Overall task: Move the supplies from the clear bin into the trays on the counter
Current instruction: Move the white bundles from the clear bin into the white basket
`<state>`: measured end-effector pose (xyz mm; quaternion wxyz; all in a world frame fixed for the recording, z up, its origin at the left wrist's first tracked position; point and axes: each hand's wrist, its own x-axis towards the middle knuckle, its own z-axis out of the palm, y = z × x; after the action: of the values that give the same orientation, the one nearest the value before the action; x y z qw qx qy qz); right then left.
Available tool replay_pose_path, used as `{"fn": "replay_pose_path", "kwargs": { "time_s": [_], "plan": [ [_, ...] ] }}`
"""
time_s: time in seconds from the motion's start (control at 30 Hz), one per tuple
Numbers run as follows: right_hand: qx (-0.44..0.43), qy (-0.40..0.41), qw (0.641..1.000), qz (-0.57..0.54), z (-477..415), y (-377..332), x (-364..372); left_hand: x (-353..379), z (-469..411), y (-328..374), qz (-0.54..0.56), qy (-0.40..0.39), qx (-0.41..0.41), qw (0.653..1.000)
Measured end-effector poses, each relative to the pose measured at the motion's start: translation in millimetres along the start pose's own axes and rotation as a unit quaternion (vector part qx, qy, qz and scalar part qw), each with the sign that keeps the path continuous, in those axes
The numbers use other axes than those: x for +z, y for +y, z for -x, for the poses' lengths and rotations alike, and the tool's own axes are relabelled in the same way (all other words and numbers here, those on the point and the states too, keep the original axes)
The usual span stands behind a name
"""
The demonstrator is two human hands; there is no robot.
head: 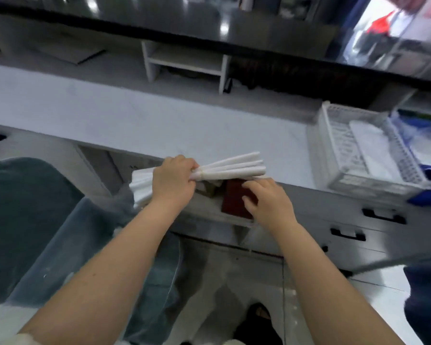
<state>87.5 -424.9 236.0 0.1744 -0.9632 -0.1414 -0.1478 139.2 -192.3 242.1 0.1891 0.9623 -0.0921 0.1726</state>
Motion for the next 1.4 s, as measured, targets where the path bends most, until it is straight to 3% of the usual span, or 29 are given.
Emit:
{"fn": "replay_pose_path", "kwargs": {
  "time_s": [0.1,0.2,0.33,0.43,0.53,0.63,0.73,0.97,1.13,1.2,1.27,1.4],
  "plan": [
    [0.060,0.066,0.996,-0.011,5.0,61.2,-39.1,19.0,-42.6,74.2,0.034,-0.002,0.055,0.998],
    [0.156,0.082,0.982,-0.063,15.8,128.5,-72.8,41.3,-76.9,154.5,0.103,-0.014,0.080,0.991],
    [0.234,0.121,0.956,-0.133,14.1,213.4,-120.3,68.4,-111.9,262.0,0.269,-0.064,0.018,0.961],
    [0.293,0.149,0.912,-0.245,-0.1,264.4,-156.1,82.6,-139.6,329.8,0.440,-0.141,-0.063,0.885],
    [0.347,0.117,0.809,-0.460,-21.8,306.4,-179.8,95.9,-165.5,373.7,0.548,-0.214,-0.120,0.800],
    [0.336,0.037,0.710,-0.618,-40.4,342.0,-187.2,115.2,-184.9,395.1,0.615,-0.317,-0.194,0.695],
    [0.333,0.036,0.699,-0.632,-54.4,364.6,-174.6,139.7,-201.4,400.8,0.626,-0.362,-0.240,0.647],
    [0.371,0.040,0.687,-0.623,-94.8,405.6,-135.7,193.9,-247.1,391.8,0.544,-0.352,-0.235,0.725],
    [0.424,0.034,0.664,-0.615,-121.5,425.6,-104.7,216.3,-276.5,360.9,0.442,-0.297,-0.186,0.826],
    [0.465,0.018,0.703,-0.538,-124.5,428.6,-89.0,224.2,-281.7,346.1,0.406,-0.276,-0.183,0.852],
    [0.480,-0.007,0.764,-0.431,-123.1,429.9,-72.2,231.5,-280.9,335.6,0.383,-0.267,-0.176,0.867],
    [0.429,-0.021,0.862,-0.271,-123.1,420.0,-63.2,238.3,-267.9,326.9,0.354,-0.250,-0.143,0.890]
  ]
}}
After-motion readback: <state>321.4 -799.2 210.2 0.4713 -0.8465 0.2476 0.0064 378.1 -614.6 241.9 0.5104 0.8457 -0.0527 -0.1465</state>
